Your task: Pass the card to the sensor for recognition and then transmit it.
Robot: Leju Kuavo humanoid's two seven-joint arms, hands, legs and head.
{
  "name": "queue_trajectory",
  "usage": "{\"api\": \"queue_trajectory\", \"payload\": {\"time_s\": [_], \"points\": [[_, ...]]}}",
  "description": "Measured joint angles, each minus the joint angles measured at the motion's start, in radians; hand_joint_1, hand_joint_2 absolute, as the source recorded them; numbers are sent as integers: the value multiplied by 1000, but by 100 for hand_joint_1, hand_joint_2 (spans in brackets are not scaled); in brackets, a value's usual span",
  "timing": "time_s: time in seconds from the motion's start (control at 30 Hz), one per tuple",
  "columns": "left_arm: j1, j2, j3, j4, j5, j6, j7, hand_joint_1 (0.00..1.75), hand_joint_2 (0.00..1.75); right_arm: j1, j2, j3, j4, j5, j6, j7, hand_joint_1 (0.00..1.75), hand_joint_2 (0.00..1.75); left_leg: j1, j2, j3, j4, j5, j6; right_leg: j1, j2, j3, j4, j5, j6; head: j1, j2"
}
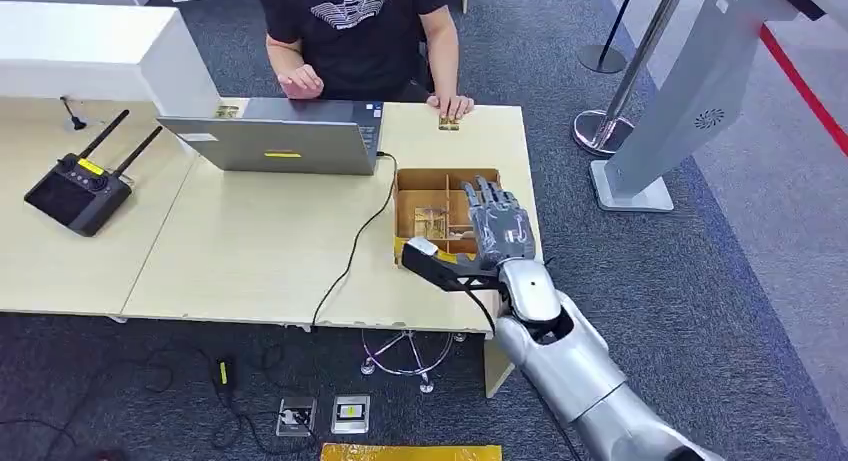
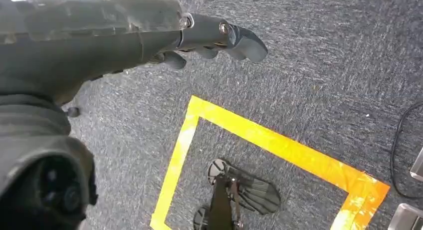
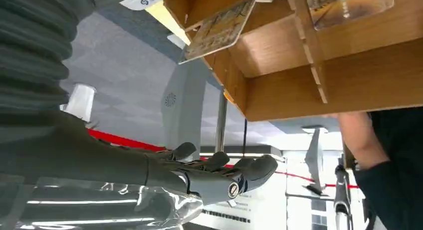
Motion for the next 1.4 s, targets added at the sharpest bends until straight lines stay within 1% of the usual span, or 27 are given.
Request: {"api": "queue_trajectory", "payload": {"time_s": [0.3, 0.8, 0.97, 1.1, 1.4], "points": [[0, 4, 0, 0, -14, -3, 0, 0, 0, -18, -6, -3, 76, -28, -19, 1, 0, 175, 0, 0, 0, 0, 0, 0, 0, 0, 0, 0, 0, 0, 0, 0], [0, 8, 0, 0, -16, 4, 0, 0, 0, -37, -19, -16, 123, -27, -32, -2, 0, 175, 0, 0, 0, 0, 0, 0, 0, 0, 0, 0, 0, 0, 0, 0], [0, 5, 0, 0, -13, 11, 0, 0, 0, -42, -10, -16, 135, -14, -33, -15, 0, 175, 0, 0, 0, 0, 0, 0, 0, 0, 0, 0, 0, 0, 0, 0], [0, 3, 0, 0, -14, 11, 0, 0, 0, -43, 8, -16, 145, 3, -32, -23, 0, 175, 0, 0, 0, 0, 0, 0, 0, 0, 0, 0, 0, 0, 0, 0], [0, 1, 0, 0, -15, 11, 0, 0, 0, -45, 29, -16, 162, 16, -32, -27, 0, 175, 0, 0, 0, 0, 0, 0, 0, 0, 0, 0, 0, 0, 0, 0]]}}
